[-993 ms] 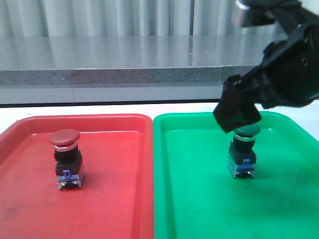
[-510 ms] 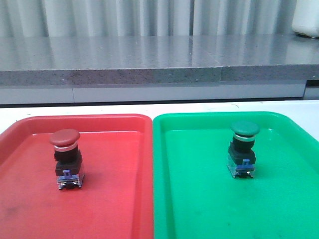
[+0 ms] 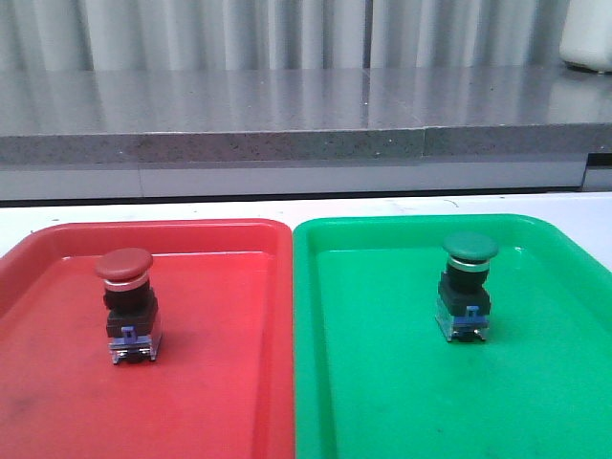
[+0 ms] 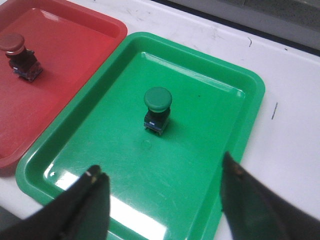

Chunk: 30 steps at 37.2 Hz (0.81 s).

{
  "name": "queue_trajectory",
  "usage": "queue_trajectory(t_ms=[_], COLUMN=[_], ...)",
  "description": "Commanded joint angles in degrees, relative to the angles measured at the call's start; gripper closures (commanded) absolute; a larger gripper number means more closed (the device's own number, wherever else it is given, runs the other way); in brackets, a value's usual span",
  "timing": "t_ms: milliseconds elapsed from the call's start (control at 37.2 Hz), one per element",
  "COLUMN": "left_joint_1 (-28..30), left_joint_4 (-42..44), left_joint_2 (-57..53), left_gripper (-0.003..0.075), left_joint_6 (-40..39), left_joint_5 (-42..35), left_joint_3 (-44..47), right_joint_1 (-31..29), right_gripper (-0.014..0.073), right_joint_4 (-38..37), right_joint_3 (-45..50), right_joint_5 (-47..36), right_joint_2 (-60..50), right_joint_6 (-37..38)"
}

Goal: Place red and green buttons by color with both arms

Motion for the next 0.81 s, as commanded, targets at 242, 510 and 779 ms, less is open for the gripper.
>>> queue_trajectory(t_ms=[242,510,779], left_joint_1=[-0.1,-0.1,-0.1], left_joint_4=[-0.7,-0.7,-0.7], left_joint_2=[0.1,0.1,0.1], left_gripper=[0.0169,0.0644,0.0740], left_joint_6=[-0.4,-0.4,-0.4], left_joint_5=[-4.6,-4.6,-4.6], left_joint_3=[-1.6,-1.6,-1.6], right_joint_1=[0.0,0.0,0.0], right_gripper=[0.0664,0.0664,0.0664], right_joint_4=[-0.5,-0.5,-0.5], right_joint_3=[-1.5,-1.5,-1.5], right_joint_5=[-3.7,-3.9,-3.9], right_joint_2=[0.1,0.1,0.1], right_joint_6=[-0.6,-0.6,-0.6])
